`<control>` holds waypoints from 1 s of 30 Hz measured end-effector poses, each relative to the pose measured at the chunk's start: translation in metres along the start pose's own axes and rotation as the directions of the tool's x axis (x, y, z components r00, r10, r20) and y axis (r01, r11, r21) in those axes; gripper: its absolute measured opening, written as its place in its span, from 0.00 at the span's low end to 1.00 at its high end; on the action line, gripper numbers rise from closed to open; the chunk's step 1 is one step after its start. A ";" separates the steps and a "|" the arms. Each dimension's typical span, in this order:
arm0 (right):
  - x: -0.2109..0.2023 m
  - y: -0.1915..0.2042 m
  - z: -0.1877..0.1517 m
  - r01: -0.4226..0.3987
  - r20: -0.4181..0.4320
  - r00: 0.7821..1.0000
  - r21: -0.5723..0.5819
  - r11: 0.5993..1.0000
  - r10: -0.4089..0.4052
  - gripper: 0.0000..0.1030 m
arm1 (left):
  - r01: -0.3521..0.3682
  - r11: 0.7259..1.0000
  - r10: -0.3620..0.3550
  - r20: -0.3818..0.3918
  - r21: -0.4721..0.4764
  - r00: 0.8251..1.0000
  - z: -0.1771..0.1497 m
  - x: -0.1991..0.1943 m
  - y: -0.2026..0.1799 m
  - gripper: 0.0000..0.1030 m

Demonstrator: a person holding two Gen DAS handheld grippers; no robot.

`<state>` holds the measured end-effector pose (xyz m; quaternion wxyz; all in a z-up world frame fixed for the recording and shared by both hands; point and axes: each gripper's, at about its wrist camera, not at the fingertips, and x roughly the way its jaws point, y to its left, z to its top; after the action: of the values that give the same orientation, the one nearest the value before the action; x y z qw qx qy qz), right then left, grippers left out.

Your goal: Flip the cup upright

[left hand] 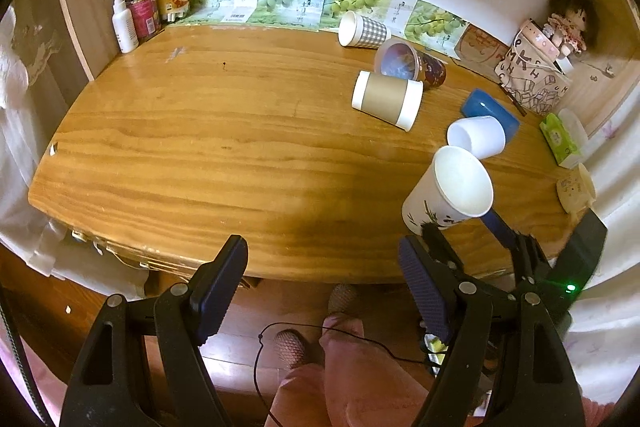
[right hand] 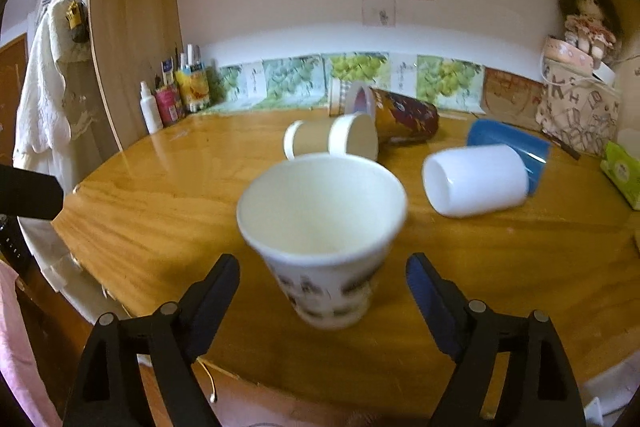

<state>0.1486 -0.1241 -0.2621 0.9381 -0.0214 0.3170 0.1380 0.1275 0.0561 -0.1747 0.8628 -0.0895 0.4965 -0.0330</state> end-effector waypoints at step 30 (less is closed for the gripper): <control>-0.194 -0.013 0.100 0.027 -0.105 0.994 0.272 0.962 0.002 1.00 | -0.065 0.996 0.044 0.295 0.063 0.954 0.013 -0.126 -0.060 0.91</control>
<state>0.0635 -0.1711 -0.0660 0.9150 0.0990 0.3816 0.0857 0.0769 0.0172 -0.0502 0.9302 -0.0485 0.3636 -0.0132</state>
